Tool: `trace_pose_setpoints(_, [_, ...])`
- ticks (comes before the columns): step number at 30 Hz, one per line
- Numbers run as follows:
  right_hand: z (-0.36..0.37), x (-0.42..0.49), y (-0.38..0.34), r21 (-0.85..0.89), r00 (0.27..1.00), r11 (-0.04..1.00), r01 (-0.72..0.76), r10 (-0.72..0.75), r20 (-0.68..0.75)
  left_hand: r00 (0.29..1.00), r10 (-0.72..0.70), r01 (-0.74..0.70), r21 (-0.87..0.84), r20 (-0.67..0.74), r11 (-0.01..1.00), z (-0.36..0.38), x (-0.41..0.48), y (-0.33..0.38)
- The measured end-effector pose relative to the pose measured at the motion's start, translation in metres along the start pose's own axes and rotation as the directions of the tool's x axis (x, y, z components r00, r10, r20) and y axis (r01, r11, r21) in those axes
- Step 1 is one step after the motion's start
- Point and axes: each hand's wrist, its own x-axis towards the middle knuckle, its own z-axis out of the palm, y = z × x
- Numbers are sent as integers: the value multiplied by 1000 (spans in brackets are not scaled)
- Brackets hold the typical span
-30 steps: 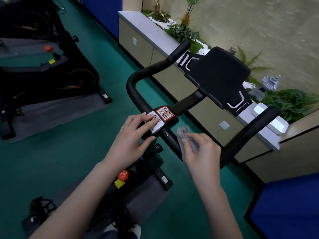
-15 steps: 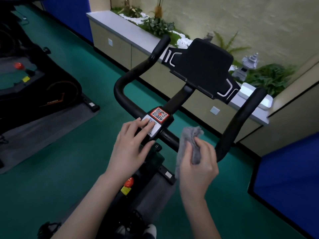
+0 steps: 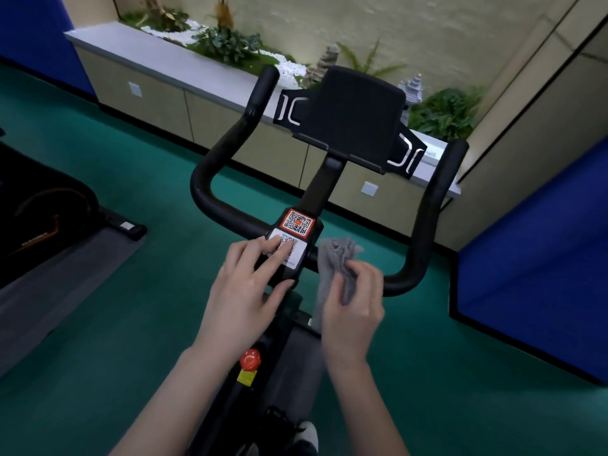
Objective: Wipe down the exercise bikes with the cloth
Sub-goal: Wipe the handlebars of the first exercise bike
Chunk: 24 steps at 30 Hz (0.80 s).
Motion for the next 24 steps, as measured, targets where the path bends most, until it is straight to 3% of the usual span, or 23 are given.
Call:
trace_pose_setpoints(6, [-32, 6, 15, -73, 983, 994, -80, 67, -170, 999, 40, -40, 6, 6, 999, -4, 3, 1])
trace_pose_setpoints(12, [-5, 4, -5, -65, 996, 995, 71, -68, 61, 986, 151, -147, -63, 63, 987, 1, 19, 8])
trace_pose_setpoints(14, [-14, 6, 5, -104, 996, 992, 69, -63, 57, 982, 173, -168, -72, 69, 983, 6, 21, 9])
trace_pose_setpoints(20, [-51, 14, 32, -199, 988, 976, -92, 64, -143, 985, 157, -154, -44, 68, 987, 13, 26, 11])
trace_pose_setpoints(24, [-35, 7, 21, -158, 1000, 987, -25, 22, -21, 989, 132, -129, -54, 72, 990, 15, 26, 10])
